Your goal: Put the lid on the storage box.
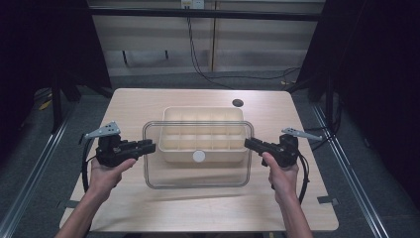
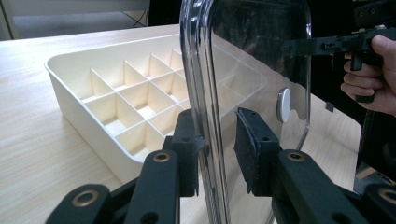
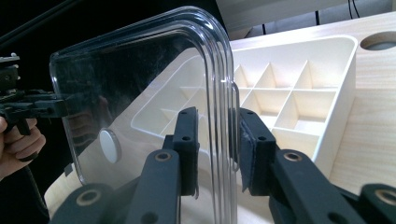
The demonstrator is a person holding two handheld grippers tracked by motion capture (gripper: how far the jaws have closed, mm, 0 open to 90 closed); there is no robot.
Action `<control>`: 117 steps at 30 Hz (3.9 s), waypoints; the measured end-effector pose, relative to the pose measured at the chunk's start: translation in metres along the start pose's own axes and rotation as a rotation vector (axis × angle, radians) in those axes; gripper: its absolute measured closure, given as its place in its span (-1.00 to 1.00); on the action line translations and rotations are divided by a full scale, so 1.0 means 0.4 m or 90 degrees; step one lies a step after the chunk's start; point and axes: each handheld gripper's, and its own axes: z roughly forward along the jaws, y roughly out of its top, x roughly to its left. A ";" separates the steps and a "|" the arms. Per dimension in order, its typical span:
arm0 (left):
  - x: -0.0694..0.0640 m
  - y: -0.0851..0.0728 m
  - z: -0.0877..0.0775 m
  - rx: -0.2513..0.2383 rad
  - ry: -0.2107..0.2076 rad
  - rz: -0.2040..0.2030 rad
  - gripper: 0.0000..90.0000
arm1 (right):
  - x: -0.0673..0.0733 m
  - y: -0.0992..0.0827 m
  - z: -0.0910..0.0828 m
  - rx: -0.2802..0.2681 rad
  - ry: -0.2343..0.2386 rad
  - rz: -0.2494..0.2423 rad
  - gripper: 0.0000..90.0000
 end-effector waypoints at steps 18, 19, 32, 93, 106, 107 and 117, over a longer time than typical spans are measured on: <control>0.026 0.043 0.006 -0.008 0.019 0.003 0.56 | -0.011 0.052 0.037 -0.009 0.001 0.003 0.58; 0.025 0.045 0.007 -0.008 0.021 0.006 0.55 | -0.012 0.056 0.038 -0.012 0.000 0.006 0.58; 0.028 0.102 0.020 -0.019 0.027 0.021 0.55 | -0.020 0.117 0.040 -0.033 -0.009 0.009 0.57; 0.202 0.150 0.192 -0.011 0.070 -0.070 0.37 | -0.139 0.192 0.173 -0.013 -0.080 0.041 0.58; 0.236 0.129 0.217 0.015 0.071 -0.090 0.29 | -0.164 0.188 0.208 0.015 -0.094 0.040 0.52; 0.239 0.128 0.220 0.016 0.070 -0.094 0.29 | -0.166 0.189 0.211 0.015 -0.094 0.041 0.52; 0.259 0.120 0.252 0.038 0.073 -0.103 0.19 | -0.188 0.179 0.235 0.033 -0.111 0.051 0.45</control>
